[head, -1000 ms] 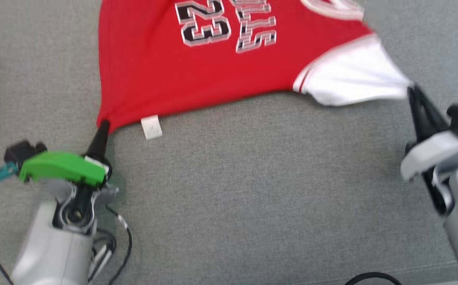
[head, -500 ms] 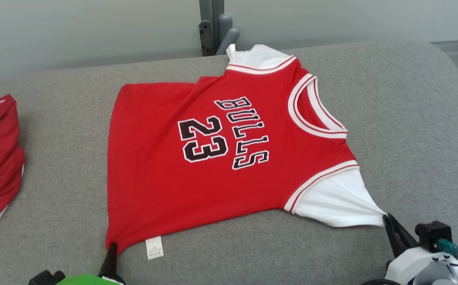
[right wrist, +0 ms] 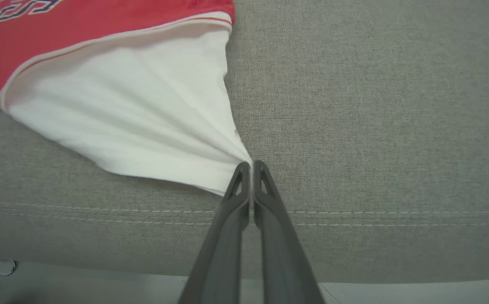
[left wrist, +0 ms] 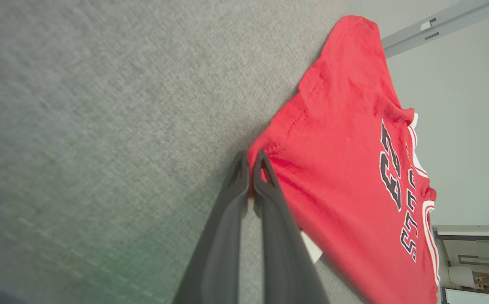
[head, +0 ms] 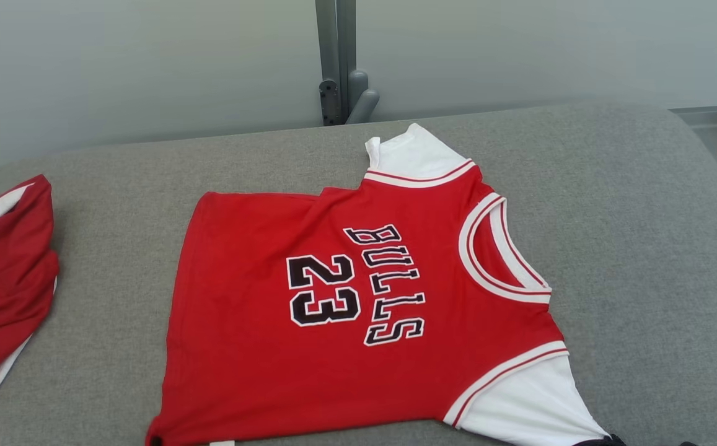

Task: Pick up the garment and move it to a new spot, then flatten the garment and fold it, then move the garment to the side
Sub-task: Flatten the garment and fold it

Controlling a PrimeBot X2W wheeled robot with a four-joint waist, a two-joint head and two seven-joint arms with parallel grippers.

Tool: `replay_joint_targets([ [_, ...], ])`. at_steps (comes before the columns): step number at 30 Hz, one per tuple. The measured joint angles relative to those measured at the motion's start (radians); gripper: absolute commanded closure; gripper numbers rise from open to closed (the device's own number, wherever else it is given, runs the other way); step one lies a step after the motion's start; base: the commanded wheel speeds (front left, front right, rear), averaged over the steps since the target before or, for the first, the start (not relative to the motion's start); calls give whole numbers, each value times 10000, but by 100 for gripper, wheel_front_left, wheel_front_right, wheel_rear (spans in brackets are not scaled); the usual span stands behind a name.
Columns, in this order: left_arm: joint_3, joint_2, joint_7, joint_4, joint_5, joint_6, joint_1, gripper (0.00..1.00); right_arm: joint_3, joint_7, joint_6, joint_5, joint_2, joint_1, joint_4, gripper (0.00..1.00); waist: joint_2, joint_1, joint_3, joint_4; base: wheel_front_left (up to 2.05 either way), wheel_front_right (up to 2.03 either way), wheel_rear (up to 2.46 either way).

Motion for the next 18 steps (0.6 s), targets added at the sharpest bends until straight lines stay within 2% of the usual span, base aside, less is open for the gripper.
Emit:
replay_joint_targets([
  [3,631,-71,-15,-318,593,0,45,100,-115,2,0,33,-21,111,-378,100,1,0,5,-22,0,0,0],
  [6,869,-215,-29,-892,1214,0,53,100,-209,2,0,90,-8,24,-970,100,2,0,63,-41,0,0,0],
  [12,629,-161,-44,-1718,1981,2,-321,100,-265,2,-2,109,29,-999,-1866,100,2,0,265,53,0,0,0],
  [18,332,-159,-46,-1973,2071,2,-1057,100,-257,2,-2,29,75,-2433,-1799,100,3,0,561,255,0,0,0],
])
